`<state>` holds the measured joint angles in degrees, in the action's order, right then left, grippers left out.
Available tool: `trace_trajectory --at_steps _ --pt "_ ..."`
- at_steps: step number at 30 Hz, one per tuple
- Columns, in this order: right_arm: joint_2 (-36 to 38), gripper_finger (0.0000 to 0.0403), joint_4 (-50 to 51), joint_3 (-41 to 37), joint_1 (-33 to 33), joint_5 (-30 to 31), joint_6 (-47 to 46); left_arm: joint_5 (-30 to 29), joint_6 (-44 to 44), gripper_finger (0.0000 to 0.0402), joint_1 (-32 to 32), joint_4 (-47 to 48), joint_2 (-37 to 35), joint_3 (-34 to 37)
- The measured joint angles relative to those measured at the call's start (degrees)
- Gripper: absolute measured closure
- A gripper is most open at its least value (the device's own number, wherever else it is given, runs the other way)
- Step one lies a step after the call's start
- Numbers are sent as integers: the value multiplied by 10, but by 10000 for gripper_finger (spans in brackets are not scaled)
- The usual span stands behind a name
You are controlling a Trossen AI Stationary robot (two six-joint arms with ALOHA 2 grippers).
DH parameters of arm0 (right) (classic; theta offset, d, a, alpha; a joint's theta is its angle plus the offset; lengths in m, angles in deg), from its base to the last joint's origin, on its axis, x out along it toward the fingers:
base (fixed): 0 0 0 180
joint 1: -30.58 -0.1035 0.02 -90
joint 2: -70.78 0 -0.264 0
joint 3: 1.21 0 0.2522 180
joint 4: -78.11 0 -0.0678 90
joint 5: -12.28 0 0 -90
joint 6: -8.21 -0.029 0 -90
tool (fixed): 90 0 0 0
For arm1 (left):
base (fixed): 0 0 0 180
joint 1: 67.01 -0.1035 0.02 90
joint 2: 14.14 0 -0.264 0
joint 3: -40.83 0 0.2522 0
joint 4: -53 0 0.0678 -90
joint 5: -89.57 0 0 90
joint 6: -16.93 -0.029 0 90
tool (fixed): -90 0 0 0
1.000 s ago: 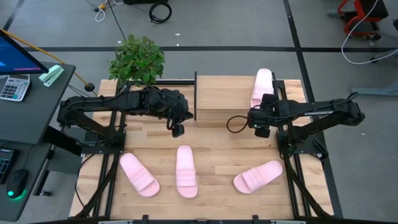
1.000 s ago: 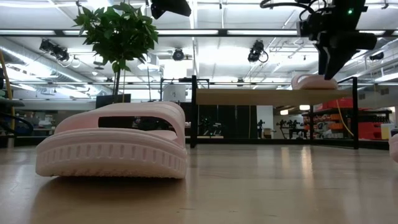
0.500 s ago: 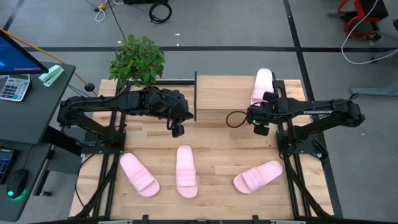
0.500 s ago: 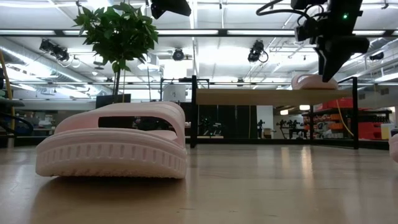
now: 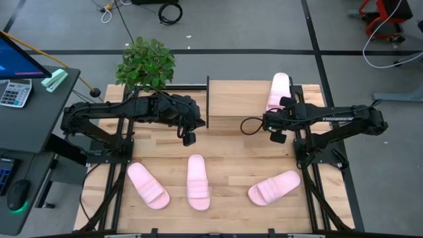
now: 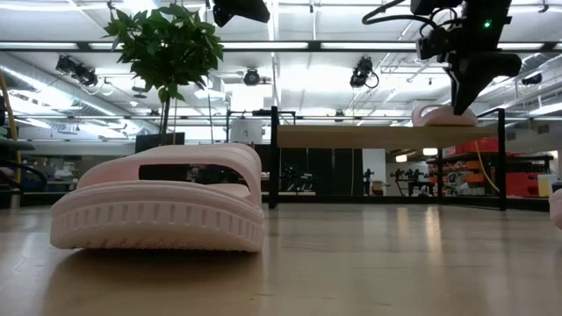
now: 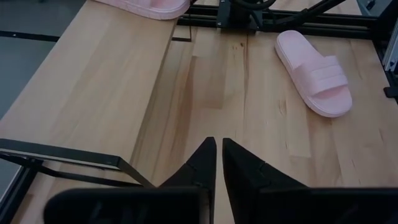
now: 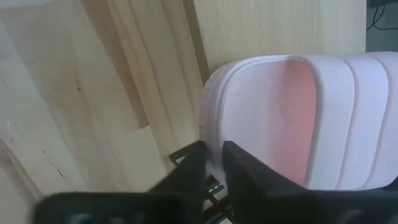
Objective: Pick and place slides into the shelf
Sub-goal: Put the middle right pink slide on the shelf
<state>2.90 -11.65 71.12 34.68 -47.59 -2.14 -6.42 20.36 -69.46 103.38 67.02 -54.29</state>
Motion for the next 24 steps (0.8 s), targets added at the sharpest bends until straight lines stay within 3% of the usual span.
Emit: trace_trajectory --at_steps 3,16,24 --pt "0 389 1 0 0 0 0 0 0 374 0 0 0 0" --pt "0 398 74 28 0 -7 14 0 3 364 0 0 0 0" --pt "23 399 94 29 -19 -53 -12 0 4 374 0 -7 0 5"
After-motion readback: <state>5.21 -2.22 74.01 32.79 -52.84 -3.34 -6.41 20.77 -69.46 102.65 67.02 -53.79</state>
